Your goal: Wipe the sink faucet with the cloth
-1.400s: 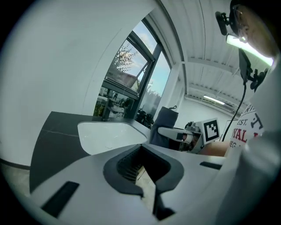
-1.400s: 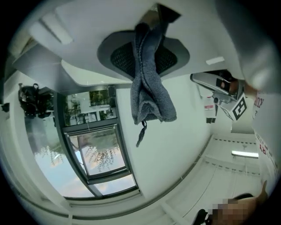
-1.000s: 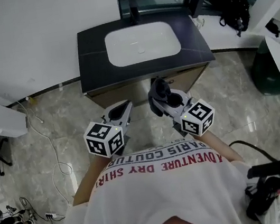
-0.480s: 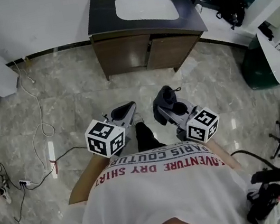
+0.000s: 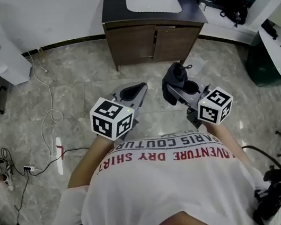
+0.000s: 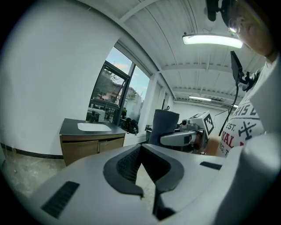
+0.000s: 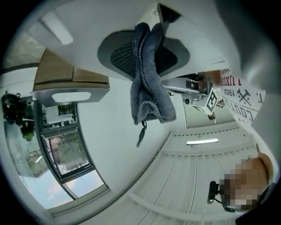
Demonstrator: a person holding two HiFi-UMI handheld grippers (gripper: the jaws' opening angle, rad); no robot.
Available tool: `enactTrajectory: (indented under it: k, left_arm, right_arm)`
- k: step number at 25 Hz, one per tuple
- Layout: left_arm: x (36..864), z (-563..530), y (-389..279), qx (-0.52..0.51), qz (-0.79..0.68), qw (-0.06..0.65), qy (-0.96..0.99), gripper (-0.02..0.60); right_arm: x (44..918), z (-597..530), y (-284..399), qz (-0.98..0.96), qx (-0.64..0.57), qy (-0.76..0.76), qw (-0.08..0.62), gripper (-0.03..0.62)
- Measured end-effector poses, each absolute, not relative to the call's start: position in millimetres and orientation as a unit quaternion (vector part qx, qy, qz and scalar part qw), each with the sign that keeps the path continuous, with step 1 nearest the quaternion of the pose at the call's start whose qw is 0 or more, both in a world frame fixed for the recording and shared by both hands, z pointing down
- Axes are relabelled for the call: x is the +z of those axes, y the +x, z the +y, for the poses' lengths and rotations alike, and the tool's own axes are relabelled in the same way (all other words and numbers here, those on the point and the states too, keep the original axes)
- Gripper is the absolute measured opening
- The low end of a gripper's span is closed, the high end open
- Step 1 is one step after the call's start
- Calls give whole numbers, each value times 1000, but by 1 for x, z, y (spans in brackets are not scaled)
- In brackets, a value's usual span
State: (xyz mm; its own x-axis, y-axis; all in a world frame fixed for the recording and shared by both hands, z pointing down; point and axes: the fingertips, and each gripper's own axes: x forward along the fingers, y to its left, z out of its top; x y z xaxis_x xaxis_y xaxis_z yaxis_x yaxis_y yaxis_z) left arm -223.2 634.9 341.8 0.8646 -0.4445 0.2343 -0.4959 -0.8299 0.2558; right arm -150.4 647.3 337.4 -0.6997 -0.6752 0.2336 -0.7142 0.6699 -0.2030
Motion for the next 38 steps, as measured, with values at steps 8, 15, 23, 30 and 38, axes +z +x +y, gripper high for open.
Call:
enactTrajectory:
  k: [8, 15, 23, 30, 38]
  left_arm:
    - [346, 715, -191, 102, -257, 149, 949, 2]
    - [360, 792, -174, 108, -263, 139, 949, 1]
    - [349, 848, -161, 104, -262, 136, 950, 1]
    - [348, 874, -154, 104, -263, 142, 949, 2]
    - [345, 896, -151, 105, -264, 138, 949, 1]
  right_arm:
    - [354, 725, -121, -915, 151, 368, 68, 81]
    - [370, 805, -101, -915, 152, 369, 64, 81]
    - [358, 863, -89, -915, 148, 370, 53, 81]
    - [362, 886, -82, -912, 155, 375, 60, 81]
    - [358, 907, -80, -913, 153, 374, 59, 81]
